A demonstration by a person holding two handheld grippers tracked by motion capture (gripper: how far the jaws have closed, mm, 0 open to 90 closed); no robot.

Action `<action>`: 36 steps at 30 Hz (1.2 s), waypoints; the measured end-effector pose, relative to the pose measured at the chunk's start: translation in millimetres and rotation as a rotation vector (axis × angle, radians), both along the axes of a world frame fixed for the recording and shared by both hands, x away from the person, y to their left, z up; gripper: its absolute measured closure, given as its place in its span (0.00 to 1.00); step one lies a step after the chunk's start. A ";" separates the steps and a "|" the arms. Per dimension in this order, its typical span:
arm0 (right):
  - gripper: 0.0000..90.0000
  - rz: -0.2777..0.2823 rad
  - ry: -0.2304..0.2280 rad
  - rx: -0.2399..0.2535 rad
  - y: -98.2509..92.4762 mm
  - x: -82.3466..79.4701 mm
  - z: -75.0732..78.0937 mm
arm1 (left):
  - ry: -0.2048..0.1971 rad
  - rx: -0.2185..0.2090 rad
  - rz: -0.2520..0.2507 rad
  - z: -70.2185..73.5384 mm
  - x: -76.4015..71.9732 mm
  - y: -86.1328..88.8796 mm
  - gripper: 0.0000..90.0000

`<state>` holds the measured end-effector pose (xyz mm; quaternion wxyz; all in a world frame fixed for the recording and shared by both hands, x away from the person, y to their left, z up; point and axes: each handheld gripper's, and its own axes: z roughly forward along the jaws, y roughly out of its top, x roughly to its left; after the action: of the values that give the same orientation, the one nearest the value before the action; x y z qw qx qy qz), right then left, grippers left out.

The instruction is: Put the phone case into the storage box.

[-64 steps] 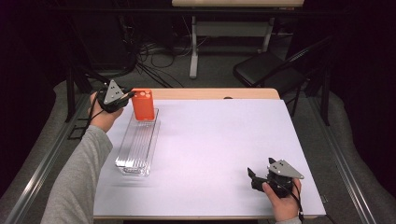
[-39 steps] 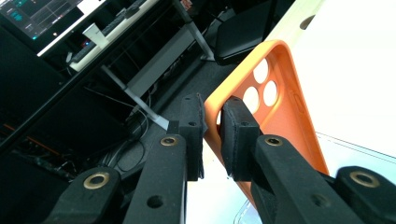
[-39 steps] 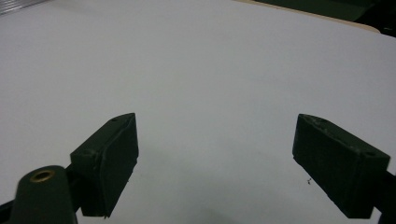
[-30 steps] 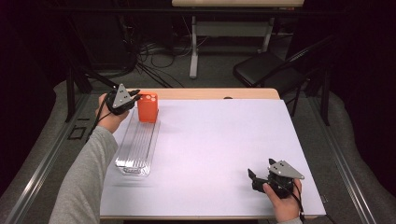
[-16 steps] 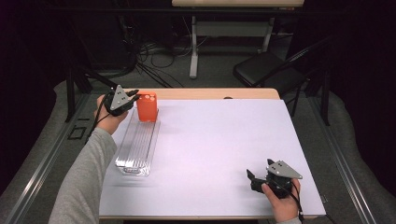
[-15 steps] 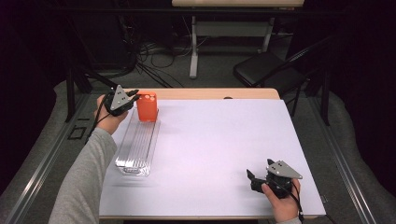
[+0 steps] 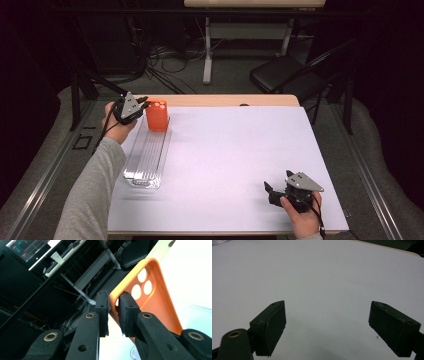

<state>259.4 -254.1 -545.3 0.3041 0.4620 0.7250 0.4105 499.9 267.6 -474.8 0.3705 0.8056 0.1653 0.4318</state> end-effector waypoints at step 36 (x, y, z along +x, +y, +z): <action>0.16 0.011 0.005 -0.008 1.8 1.1 -1.7 | 0.056 -0.027 0.073 -2.7 4.3 6.0 0.82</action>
<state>260.5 -252.2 -547.1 0.3019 0.4576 0.7300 0.4081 504.2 273.6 -477.5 0.3606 0.8056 0.2109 0.4202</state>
